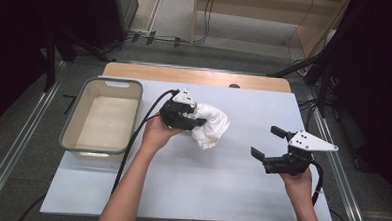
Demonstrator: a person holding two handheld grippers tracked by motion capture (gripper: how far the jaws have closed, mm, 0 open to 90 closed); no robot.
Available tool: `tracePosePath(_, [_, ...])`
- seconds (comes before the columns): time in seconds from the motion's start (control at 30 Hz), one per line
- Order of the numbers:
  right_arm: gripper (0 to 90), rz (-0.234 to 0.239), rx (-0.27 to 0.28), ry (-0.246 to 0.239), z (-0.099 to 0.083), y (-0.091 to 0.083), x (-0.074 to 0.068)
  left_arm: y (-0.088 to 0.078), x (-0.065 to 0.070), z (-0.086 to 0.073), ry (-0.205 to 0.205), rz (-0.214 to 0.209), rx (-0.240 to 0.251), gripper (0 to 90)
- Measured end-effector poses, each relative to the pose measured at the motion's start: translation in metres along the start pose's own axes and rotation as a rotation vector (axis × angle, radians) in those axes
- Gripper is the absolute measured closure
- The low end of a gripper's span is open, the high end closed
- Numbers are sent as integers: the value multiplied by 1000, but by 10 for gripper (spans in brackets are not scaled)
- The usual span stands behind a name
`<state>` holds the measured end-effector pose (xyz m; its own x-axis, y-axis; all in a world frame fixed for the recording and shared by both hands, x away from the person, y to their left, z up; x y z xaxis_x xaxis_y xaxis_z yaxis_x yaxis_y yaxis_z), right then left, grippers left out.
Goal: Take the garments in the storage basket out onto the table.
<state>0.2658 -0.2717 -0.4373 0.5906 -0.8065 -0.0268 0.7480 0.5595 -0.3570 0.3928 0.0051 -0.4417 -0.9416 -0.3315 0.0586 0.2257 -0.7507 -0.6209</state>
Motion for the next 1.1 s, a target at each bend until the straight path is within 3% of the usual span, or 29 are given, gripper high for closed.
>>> tracePosePath(0.73, [0,0,1,5,0,0,2,35,1,-6,6,10,-86,553])
tracePosePath(1.1, [0,0,2,6,-1,0,2,49,-2,-9,-6,41,-127,550])
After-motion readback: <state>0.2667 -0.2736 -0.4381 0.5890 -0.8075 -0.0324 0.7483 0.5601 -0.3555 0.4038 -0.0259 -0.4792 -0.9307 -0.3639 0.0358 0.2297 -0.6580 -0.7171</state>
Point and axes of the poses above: each handheld gripper's, and its own axes: y roughly forward along the jaws, z roughly out of its top, x roughly to its right, the point moved 4 cm from there along y, roughly forward along the jaws, and after that the axes turned 4 degrees about -z, right-handed, at the moved point
